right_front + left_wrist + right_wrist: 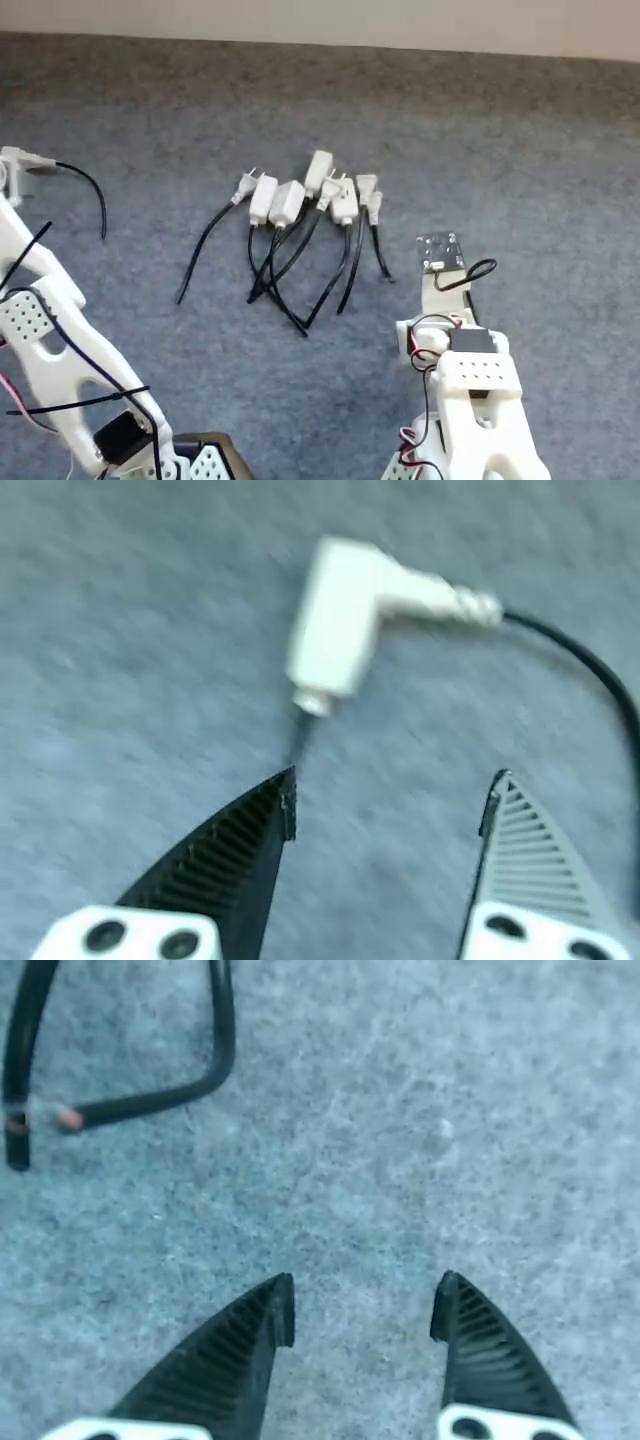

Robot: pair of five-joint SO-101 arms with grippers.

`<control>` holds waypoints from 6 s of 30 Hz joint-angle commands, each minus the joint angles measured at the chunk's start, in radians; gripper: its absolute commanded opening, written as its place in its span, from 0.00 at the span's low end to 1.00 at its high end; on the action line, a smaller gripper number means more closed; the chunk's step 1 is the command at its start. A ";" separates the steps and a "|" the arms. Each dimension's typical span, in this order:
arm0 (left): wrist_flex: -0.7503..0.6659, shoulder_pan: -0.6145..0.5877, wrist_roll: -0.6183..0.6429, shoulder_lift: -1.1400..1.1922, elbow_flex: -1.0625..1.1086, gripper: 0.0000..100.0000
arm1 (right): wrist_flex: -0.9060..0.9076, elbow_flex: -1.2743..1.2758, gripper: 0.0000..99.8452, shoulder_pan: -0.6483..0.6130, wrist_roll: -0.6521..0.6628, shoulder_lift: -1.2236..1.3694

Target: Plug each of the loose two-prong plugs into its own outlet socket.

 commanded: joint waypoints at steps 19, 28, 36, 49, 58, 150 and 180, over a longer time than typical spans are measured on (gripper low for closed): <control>0.049 0.679 0.014 -0.746 1.027 0.26 | -0.010 -0.002 0.22 -0.035 -0.005 -0.013; -0.267 0.786 0.126 -0.664 1.052 0.25 | -0.008 -0.002 0.22 -0.035 -0.003 -0.019; -0.321 0.852 0.123 -0.533 1.047 0.25 | -0.008 -0.002 0.22 -0.036 -0.003 -0.019; -0.190 0.851 -0.011 -0.510 0.980 0.00 | -0.008 -0.002 0.22 -0.036 -0.003 -0.018; 0.192 0.843 -0.011 -0.602 0.469 0.00 | -0.010 -0.002 0.22 -0.038 -0.003 -0.015; -0.376 0.920 -0.548 -1.646 2.606 0.20 | -0.016 0.030 0.22 -0.038 -0.002 -0.021; -0.400 0.920 -0.546 -1.636 2.629 0.19 | -0.016 0.033 0.22 -0.038 -0.002 -0.021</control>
